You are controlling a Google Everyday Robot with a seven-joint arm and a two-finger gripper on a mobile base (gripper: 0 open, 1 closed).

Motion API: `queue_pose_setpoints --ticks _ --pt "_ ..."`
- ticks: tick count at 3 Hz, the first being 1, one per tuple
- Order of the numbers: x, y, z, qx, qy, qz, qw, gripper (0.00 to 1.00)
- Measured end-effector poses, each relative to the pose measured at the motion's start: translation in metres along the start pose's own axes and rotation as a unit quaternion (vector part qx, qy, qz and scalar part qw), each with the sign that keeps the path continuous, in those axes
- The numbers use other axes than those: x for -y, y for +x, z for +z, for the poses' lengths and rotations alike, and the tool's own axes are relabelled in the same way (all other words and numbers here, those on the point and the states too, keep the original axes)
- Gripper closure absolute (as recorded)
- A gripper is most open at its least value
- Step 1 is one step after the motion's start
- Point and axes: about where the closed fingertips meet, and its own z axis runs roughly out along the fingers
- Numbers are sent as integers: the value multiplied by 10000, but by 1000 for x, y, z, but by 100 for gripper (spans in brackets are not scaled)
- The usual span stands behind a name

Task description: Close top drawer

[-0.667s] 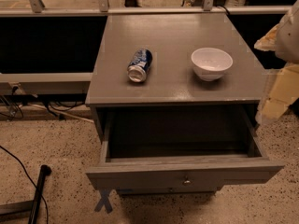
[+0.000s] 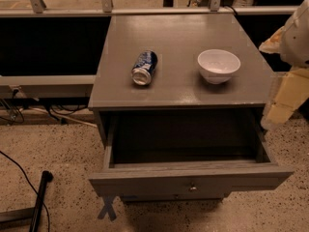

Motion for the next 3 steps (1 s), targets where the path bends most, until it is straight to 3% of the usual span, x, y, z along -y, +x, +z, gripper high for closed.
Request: queue_pose_setpoints --ticks 1,2,3 --pt "-24 -11 34 451 -196 -346 9982 0" --pt "-81 -10 130 1633 -659 -402 9836 0" --pt "-89 -31 175 2247 -538 -225 9727 0"
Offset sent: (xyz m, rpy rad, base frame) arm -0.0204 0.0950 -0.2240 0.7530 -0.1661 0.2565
